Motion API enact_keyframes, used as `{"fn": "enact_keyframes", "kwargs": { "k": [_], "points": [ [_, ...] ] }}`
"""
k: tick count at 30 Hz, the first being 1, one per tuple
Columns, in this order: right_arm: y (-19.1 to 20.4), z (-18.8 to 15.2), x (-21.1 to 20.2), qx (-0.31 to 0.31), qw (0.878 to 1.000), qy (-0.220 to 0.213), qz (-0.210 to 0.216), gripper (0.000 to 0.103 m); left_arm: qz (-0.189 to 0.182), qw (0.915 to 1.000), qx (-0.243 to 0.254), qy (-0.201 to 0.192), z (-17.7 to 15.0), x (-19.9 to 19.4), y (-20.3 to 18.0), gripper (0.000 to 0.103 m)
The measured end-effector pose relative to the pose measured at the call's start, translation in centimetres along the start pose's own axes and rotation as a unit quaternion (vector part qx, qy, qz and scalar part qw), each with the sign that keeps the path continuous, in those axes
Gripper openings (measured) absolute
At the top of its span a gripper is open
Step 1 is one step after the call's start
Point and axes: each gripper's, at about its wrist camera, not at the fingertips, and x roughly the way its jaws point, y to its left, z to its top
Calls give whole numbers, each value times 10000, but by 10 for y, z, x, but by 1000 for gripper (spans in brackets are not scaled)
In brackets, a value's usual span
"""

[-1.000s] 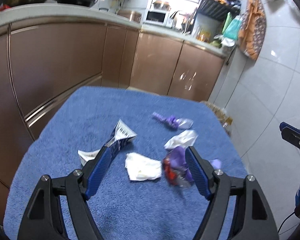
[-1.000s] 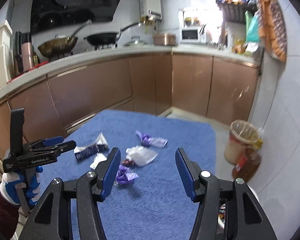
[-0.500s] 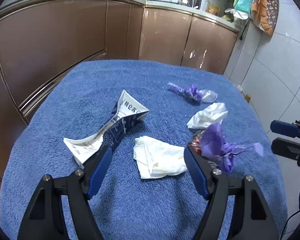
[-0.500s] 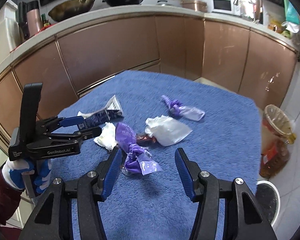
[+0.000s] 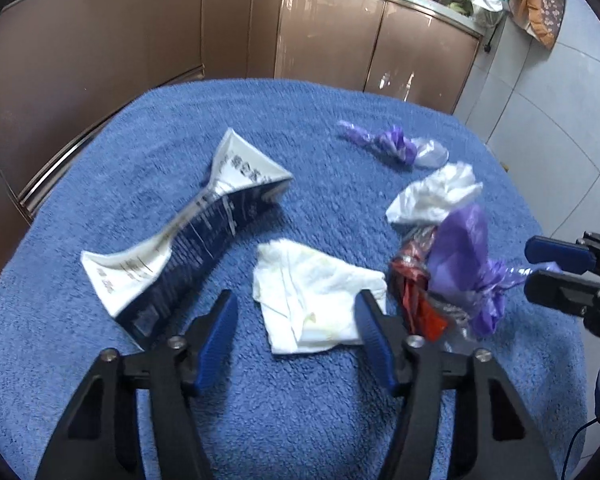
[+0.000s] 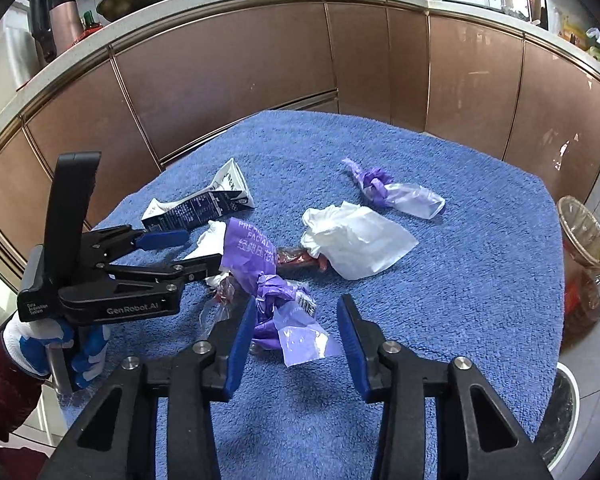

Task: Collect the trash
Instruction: 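Grasp the purple wrapper with the right tool while the left tool grasps the white tissue, then carry the purple wrapper and tissue to the floor bin and open both tools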

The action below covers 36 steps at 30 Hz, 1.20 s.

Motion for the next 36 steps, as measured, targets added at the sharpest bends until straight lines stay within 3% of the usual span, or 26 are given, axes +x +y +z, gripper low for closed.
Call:
{"fn": "enact_keyframes", "kwargs": {
  "k": [6,14,20,36],
  "points": [
    [-1,-2,7,-28,9999,97,95,24,-54,9999,122,-30,-1,2,-6,46],
    [-3,-6,14,28,9997,217,141,23,-20,9999,115,-84,-3,0,-7,27],
    [-2,-10,15,-11,9995,277,181,13,-20,9999,95,-117,-6,-6,-6,13],
    [4,-12,-46,-75,9995,-269,-129,10,-84,9983,-4,-574,-11,-60,2,7]
  ]
}}
